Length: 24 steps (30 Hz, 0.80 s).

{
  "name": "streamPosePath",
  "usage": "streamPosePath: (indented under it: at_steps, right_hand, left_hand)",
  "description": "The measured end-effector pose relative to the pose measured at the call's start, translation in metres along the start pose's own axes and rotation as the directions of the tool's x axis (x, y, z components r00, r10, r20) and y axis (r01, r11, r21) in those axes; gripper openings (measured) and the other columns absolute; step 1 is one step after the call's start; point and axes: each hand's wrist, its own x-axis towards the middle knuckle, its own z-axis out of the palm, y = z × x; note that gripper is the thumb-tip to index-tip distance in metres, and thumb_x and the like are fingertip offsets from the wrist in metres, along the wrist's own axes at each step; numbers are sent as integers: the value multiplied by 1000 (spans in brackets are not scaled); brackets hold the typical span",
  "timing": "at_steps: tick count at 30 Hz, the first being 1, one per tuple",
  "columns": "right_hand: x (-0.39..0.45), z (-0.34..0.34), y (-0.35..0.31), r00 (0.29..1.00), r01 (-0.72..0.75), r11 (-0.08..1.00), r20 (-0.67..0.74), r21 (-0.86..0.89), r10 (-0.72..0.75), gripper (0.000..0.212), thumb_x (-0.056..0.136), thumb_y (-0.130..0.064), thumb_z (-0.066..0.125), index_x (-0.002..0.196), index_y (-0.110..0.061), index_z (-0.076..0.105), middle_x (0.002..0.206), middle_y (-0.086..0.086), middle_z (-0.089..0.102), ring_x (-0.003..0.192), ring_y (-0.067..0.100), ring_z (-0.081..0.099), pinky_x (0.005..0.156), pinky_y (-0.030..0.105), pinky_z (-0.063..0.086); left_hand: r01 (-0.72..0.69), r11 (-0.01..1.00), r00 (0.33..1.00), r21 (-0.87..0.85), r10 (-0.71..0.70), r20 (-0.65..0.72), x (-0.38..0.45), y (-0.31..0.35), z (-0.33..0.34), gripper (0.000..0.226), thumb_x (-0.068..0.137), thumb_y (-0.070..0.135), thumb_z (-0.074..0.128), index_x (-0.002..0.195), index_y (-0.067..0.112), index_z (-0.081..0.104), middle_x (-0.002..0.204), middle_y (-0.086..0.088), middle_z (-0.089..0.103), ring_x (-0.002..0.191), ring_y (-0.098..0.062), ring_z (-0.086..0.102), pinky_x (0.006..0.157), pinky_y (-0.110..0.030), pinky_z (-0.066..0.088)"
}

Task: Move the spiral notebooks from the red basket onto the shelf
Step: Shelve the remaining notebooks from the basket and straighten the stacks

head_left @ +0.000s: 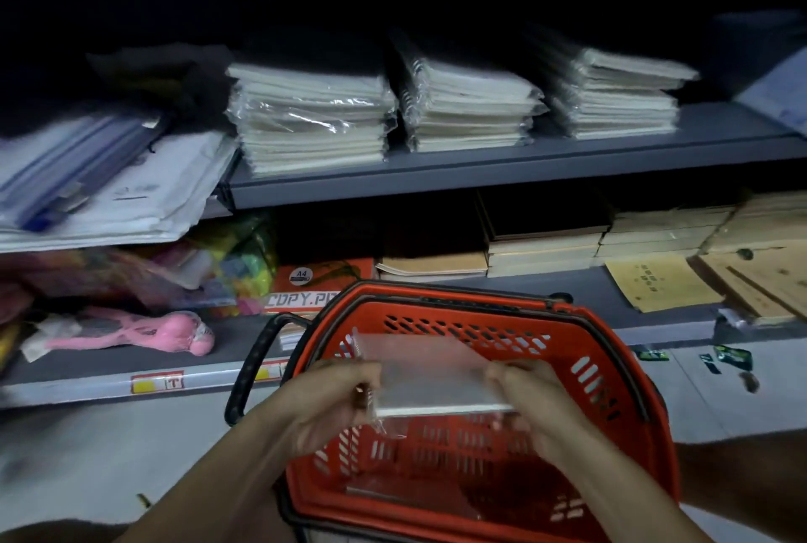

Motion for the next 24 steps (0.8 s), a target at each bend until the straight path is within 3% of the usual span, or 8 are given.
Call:
streamPosePath:
  at_steps: [2,4,6,9,13,16,20,24]
  right_hand:
    - [-15,-7,-16,998,63,997,3,-48,-63,14,90,-5,59,82,2,68,61,12,53,41,20,45,38,23,38]
    - [-31,-12,-32,992,124,988,-6,-88,-125,9,91,-8,60,85,-3,65,61,12,55,38,20,44,40,24,37]
    - [-49,-12,-46,979,199,974,-26,-103,-203,6,91,-14,62,94,-9,64,79,12,65,53,23,56,49,29,44]
    - [-71,-9,-65,942,328,941,-45,-80,-332,8,91,-18,65,97,-17,61,92,4,69,79,23,67,68,37,53]
    - [-86,5,-79,882,471,880,-14,55,-471,11,94,-10,64,99,-14,56,81,0,78,70,19,74,63,35,56]
    - [-89,13,-80,814,579,807,-36,116,-579,17,93,-5,63,100,-17,54,85,1,79,74,19,75,64,37,55]
    - [-89,21,-81,750,653,734,-26,183,-661,24,93,-6,61,107,-24,55,98,-1,79,87,19,76,70,35,57]
    - [-88,33,-99,707,679,687,22,259,-707,27,96,-8,56,119,-23,55,106,-4,77,92,13,75,67,21,58]
  left_hand:
    - [-111,994,994,8,111,11,-11,5,-2,41,72,1,65,110,-16,61,110,-25,66,92,-39,64,69,-42,58]
    - [-193,981,981,-24,193,28,-24,14,-2,69,65,4,72,131,-6,53,128,-27,63,109,-44,63,79,-50,58]
    - [-328,945,944,-10,328,38,-42,23,3,69,62,4,69,130,2,58,123,-24,67,110,-39,65,89,-47,56]
    - [-508,861,861,-23,509,29,-67,34,10,81,51,5,70,132,9,57,121,-25,68,107,-35,67,85,-40,51]
    - [-648,761,761,-41,649,19,-86,53,7,85,58,-3,67,139,22,55,130,-32,57,111,-38,60,87,-41,50]
    - [-707,707,706,-19,707,50,-95,61,7,85,66,-10,54,142,27,51,134,-19,62,119,-36,59,90,-39,53]
    - [-759,651,650,-17,758,48,-103,63,5,88,67,-12,49,143,31,50,134,-10,65,113,-28,65,84,-32,57]
    - [-796,602,605,-64,796,-24,-106,78,-4,89,67,-15,52,144,29,50,131,-8,67,108,-25,69,80,-31,59]
